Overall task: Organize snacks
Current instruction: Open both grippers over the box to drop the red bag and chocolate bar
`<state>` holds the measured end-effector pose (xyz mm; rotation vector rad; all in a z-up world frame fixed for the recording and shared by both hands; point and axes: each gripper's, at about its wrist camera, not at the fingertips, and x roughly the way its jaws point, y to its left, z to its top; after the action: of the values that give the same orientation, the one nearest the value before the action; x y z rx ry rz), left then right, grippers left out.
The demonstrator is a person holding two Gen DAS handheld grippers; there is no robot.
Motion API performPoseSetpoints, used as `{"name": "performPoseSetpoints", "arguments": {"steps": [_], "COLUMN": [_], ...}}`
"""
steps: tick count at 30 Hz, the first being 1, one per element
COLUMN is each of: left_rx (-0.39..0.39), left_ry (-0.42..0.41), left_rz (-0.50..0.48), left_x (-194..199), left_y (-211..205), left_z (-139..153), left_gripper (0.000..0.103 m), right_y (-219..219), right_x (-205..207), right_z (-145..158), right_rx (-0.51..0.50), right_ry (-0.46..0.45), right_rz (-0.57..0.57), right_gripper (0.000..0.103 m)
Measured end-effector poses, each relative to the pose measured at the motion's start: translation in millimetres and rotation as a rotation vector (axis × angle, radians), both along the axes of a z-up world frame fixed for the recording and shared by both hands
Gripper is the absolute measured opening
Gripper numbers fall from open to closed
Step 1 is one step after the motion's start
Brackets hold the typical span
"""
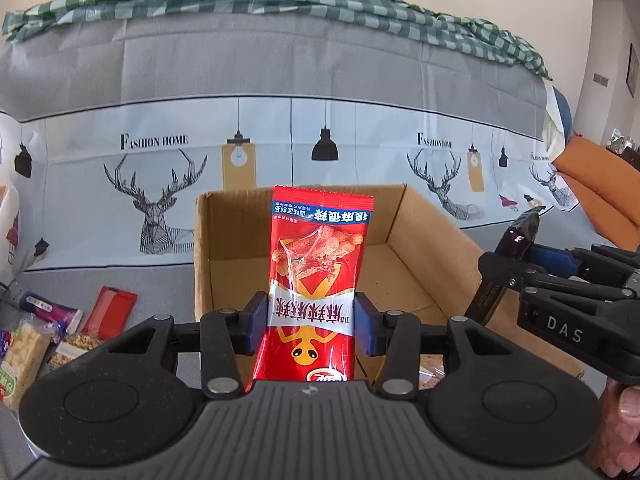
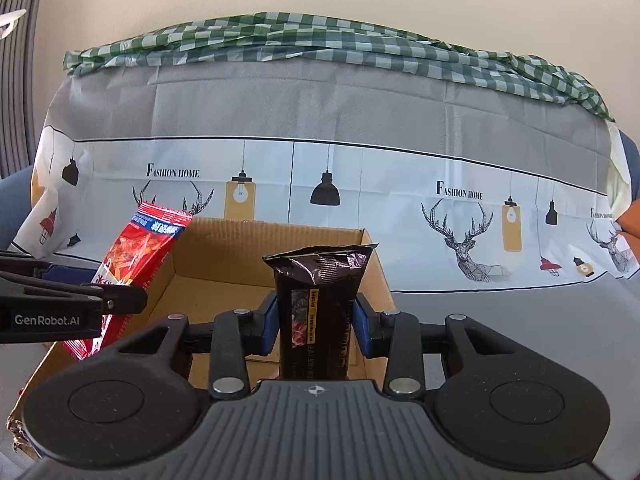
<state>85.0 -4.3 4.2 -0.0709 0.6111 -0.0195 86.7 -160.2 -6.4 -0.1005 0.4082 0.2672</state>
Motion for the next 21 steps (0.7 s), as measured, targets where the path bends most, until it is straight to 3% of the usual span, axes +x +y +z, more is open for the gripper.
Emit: {"name": "performPoseSetpoints", "arguments": {"steps": [12, 21], "left_rx": [-0.032, -0.038], "left_ry": [0.006, 0.000], "left_rz": [0.007, 0.019], "left_x": [2, -1], "left_y": [4, 5], "left_z": [3, 7], "left_gripper": [0.049, 0.049], "right_y": [31, 35], "right_x": [2, 0], "right_z": [-12, -13], "right_rx": [-0.123, -0.142], "right_ry": [0.011, 0.005], "right_rz": [0.030, 0.036], "right_gripper": [0.039, 0.039]}}
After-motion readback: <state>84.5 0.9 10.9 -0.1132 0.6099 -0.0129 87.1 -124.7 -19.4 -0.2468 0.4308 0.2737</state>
